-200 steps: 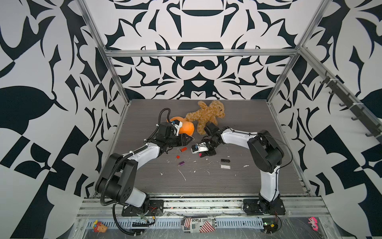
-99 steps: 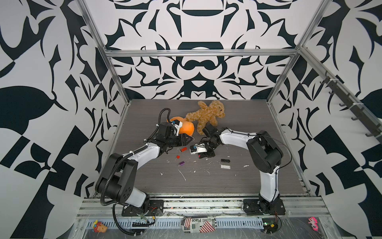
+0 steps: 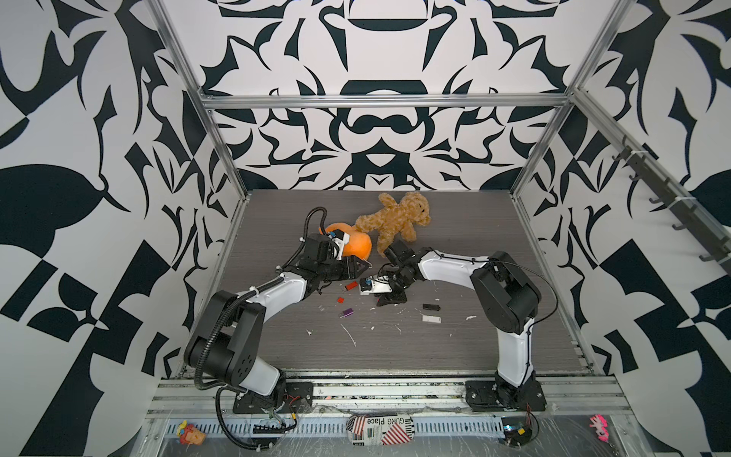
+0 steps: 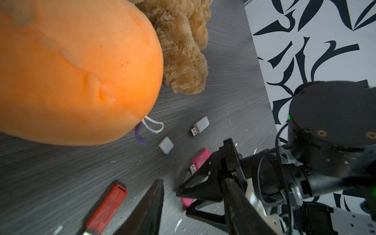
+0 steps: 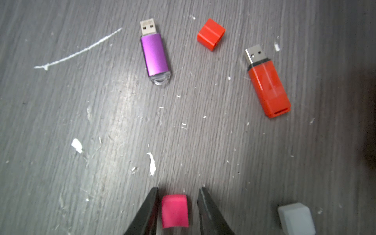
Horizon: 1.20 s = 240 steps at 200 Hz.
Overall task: Close the usb drive cover
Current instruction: Pick up the cover from the center of the board.
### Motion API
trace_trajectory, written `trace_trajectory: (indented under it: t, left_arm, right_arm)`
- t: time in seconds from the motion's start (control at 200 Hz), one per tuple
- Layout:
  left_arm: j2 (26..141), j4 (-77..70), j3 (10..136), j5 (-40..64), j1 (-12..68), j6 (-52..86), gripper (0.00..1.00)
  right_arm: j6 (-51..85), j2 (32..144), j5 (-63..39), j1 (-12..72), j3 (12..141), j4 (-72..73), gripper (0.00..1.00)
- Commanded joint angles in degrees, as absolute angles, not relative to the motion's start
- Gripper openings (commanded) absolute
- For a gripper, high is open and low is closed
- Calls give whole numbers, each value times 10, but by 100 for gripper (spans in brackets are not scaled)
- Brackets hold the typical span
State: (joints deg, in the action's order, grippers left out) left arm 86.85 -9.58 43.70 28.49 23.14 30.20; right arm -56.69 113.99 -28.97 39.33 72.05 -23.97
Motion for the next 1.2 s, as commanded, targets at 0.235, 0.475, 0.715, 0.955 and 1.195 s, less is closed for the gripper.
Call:
trace_trajectory:
  t: [0.235,0.475,0.715,0.955,1.195]
  left_arm:
    - [863,-89,438,287,229,295,52]
    - [866,-91,438,288,228,294,51]
    - [866,-91,439,288,228,294,51]
    - [866,-94,435,288,229,295,51]
    - [862,-95,432,284,229,297,51]
  right_arm:
    - [-556,1118,-284,388,726,-284,36]
    - [-544,1106,-271,388,718,-291,38]
    - [-539,1116,-248,389,728,-294,37]
    - [-547,1120,-250,388,736,-310,33]
    - [-549,1127,-252,388,746,-322,28]
